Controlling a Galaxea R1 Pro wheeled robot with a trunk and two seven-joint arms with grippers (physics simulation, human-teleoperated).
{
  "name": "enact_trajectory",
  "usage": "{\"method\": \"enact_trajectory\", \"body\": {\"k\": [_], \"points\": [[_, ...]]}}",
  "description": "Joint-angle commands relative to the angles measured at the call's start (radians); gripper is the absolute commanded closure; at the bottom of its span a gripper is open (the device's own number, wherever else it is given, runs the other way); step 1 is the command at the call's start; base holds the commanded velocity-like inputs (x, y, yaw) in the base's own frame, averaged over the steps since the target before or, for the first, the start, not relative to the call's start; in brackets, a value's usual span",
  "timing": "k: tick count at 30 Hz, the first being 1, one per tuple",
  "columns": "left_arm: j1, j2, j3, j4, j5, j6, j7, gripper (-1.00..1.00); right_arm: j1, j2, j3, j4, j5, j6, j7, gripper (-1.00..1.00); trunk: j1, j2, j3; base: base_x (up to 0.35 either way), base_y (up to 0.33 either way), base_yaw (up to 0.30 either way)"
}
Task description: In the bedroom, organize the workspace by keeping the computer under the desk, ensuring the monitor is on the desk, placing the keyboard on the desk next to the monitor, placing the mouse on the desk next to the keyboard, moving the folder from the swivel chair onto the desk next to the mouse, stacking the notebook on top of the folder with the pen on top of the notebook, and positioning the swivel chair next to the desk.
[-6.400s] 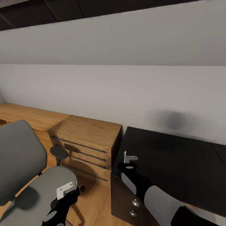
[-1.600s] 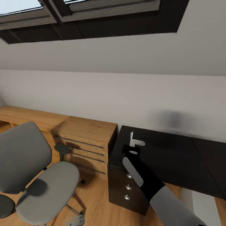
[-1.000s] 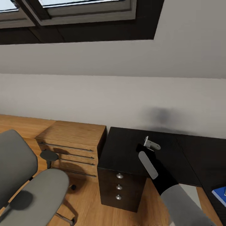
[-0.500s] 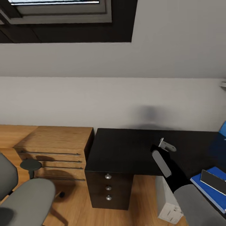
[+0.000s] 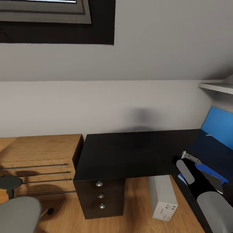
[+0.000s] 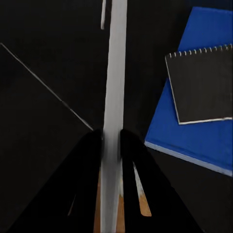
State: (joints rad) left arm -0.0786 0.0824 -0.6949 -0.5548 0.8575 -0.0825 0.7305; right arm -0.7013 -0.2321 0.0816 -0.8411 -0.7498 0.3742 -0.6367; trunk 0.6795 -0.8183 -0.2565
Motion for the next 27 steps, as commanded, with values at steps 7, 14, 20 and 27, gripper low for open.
{"method": "enact_trajectory", "body": {"k": [7,14,20,27], "points": [[-0.001,-0.001,-0.011,0.010,0.009,-0.018,0.004,-1.00,-0.001,-0.015,-0.082,0.023,-0.006,0.002,0.004,1.00,0.000,-0.001,0.001,0.000,0.000,-0.293],[-0.001,0.000,-0.009,0.012,0.009,-0.019,-0.002,-1.00,-0.001,-0.018,-0.091,0.025,-0.004,0.003,0.023,1.00,0.000,-0.001,0.003,0.000,0.000,-0.265],[-0.001,-0.001,-0.008,0.012,0.009,-0.019,-0.002,-1.00,-0.001,-0.018,-0.089,0.026,0.002,0.007,0.039,1.00,0.000,-0.001,0.003,0.000,0.000,-0.044],[-0.001,-0.001,-0.009,0.012,0.009,-0.019,-0.002,-1.00,-0.004,-0.019,-0.085,0.099,0.134,-0.012,0.156,1.00,0.000,-0.001,0.003,0.000,0.000,-0.001]]}}
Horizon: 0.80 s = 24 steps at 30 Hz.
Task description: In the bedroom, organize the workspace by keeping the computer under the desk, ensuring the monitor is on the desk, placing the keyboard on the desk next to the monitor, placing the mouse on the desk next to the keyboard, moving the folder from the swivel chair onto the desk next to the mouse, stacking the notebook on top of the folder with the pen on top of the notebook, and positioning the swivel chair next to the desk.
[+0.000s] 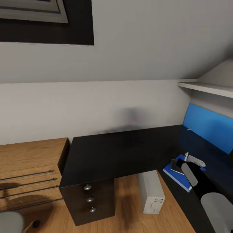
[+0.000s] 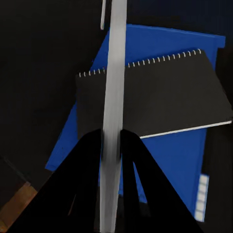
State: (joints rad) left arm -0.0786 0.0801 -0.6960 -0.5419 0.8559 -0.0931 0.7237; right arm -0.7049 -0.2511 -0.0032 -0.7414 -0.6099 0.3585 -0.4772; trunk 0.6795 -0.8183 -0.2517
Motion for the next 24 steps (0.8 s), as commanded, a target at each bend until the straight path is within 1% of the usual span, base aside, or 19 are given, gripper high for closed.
{"method": "enact_trajectory", "body": {"k": [1,2,4,7,8,15,21,22,23,24], "points": [[-0.001,0.001,-0.008,-0.001,0.011,-0.008,0.005,-1.00,-0.009,-0.005,0.000,0.028,0.017,-0.007,0.015,1.00,0.000,-0.001,-0.001,0.000,0.000,0.000],[-0.001,0.001,-0.009,-0.001,0.011,-0.008,0.005,-1.00,-0.099,-0.020,0.000,0.167,0.053,-0.043,0.041,1.00,0.000,-0.001,-0.001,0.000,0.000,0.000],[-0.001,0.001,-0.010,-0.001,0.010,-0.008,0.005,-1.00,-0.220,-0.028,0.001,0.349,0.078,-0.090,0.046,1.00,0.000,-0.001,-0.001,0.000,0.000,0.000],[-0.001,0.001,-0.010,-0.001,0.010,-0.008,0.005,-1.00,-0.269,-0.031,0.003,0.429,0.093,-0.119,0.050,1.00,0.000,-0.001,-0.001,0.000,0.000,0.000],[-0.001,0.001,-0.010,-0.001,0.009,-0.014,0.005,-1.00,-0.289,-0.033,0.004,0.467,0.099,-0.132,0.064,1.00,0.000,-0.001,-0.001,0.000,0.000,0.000],[-0.001,0.001,-0.009,-0.001,0.011,-0.043,0.005,-1.00,-0.301,-0.033,0.005,0.508,0.103,-0.137,0.101,1.00,0.000,-0.001,-0.001,0.020,0.000,0.000],[-0.001,0.000,-0.010,-0.001,0.011,-0.048,0.005,-1.00,-0.303,-0.033,0.005,0.526,0.101,-0.131,0.112,1.00,0.000,-0.001,-0.001,0.233,0.000,0.000],[-0.001,0.000,-0.015,-0.001,0.011,-0.049,0.005,-1.00,-0.303,-0.033,0.005,0.527,0.101,-0.129,0.116,1.00,0.000,-0.001,-0.001,0.245,0.000,0.000],[-0.001,0.000,-0.036,-0.001,0.011,-0.049,0.005,-1.00,-0.303,-0.033,0.005,0.529,0.101,-0.119,0.121,1.00,0.000,-0.001,-0.001,0.130,0.000,0.000],[-0.001,0.001,-0.049,-0.001,0.011,-0.049,0.005,-1.00,-0.303,-0.033,0.005,0.531,0.101,-0.106,0.123,1.00,0.000,-0.001,-0.001,0.066,0.000,0.000]]}}
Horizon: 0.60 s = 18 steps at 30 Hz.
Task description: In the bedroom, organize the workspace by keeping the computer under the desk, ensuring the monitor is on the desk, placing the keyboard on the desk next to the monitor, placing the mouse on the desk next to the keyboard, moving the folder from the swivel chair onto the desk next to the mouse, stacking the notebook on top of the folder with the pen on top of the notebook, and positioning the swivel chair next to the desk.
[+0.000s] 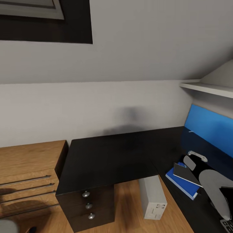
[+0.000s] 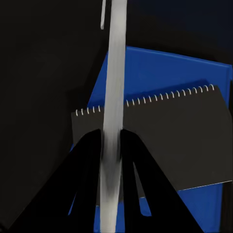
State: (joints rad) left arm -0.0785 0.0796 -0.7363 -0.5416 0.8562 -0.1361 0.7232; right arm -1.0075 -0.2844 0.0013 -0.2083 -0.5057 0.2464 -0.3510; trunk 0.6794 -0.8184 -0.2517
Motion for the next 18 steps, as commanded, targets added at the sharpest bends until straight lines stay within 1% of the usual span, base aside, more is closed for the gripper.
{"method": "enact_trajectory", "body": {"k": [1,2,5,7,8,10,18], "points": [[-0.001,0.002,-0.017,-0.001,0.011,-0.007,0.006,-1.00,0.000,-0.001,0.000,0.010,-0.003,0.019,-0.003,1.00,0.000,-0.001,-0.001,0.027,0.000,0.000],[-0.001,0.002,-0.023,-0.005,0.009,-0.008,0.007,-1.00,0.000,-0.005,0.000,0.034,-0.002,0.049,-0.005,1.00,0.000,-0.001,-0.001,0.005,0.000,0.000],[-0.001,0.001,-0.025,-0.007,0.010,-0.020,0.007,-1.00,0.000,-0.013,0.000,0.037,-0.002,0.075,-0.007,1.00,0.000,-0.001,-0.001,0.003,0.000,0.000],[-0.001,0.001,-0.026,-0.009,0.010,-0.048,0.007,-1.00,0.000,-0.021,0.000,0.039,-0.002,0.088,-0.008,1.00,0.004,-0.008,-0.005,0.001,0.000,0.000],[-0.001,0.000,-0.026,-0.010,0.010,-0.094,0.007,-1.00,0.000,-0.029,0.000,0.039,-0.002,0.094,-0.008,1.00,0.008,-0.015,-0.008,0.000,0.000,0.000],[-0.001,0.000,-0.026,-0.010,0.010,-0.115,0.006,-1.00,0.000,-0.032,0.000,0.039,-0.002,0.097,-0.009,1.00,0.016,-0.029,-0.014,0.000,0.000,0.000],[-0.001,-0.001,-0.026,-0.011,0.011,-0.129,0.007,-1.00,0.000,-0.039,0.000,0.040,-0.001,0.099,-0.011,1.00,0.046,-0.085,-0.039,0.000,0.000,0.000]]}}
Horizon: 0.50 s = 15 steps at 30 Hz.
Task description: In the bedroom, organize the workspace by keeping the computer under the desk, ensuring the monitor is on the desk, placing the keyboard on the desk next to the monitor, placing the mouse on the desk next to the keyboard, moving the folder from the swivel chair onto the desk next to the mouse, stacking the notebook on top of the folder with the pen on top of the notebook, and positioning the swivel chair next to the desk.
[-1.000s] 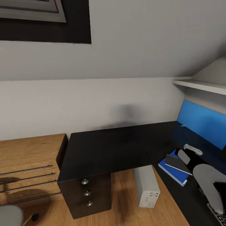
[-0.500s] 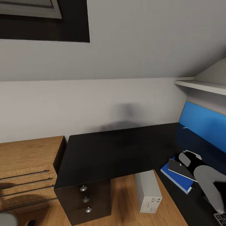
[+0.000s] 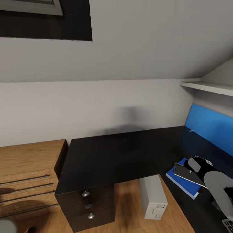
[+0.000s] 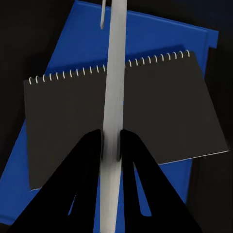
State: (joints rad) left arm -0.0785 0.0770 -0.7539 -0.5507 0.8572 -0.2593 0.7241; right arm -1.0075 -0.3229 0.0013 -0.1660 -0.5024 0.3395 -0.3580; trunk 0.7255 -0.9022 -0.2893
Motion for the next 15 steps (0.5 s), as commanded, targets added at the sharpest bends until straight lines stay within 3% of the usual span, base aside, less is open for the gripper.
{"method": "enact_trajectory", "body": {"k": [1,15], "points": [[-0.001,0.001,-0.008,-0.002,0.010,-0.006,0.006,-1.00,0.000,0.000,0.000,-0.002,-0.003,0.006,-0.004,1.00,0.004,-0.008,-0.005,0.000,0.000,0.000],[-0.001,0.001,-0.008,-0.002,0.010,-0.007,0.007,-1.00,0.000,0.001,0.002,-0.003,-0.002,0.006,-0.003,1.00,0.058,-0.106,-0.048,0.000,0.000,0.000]]}}
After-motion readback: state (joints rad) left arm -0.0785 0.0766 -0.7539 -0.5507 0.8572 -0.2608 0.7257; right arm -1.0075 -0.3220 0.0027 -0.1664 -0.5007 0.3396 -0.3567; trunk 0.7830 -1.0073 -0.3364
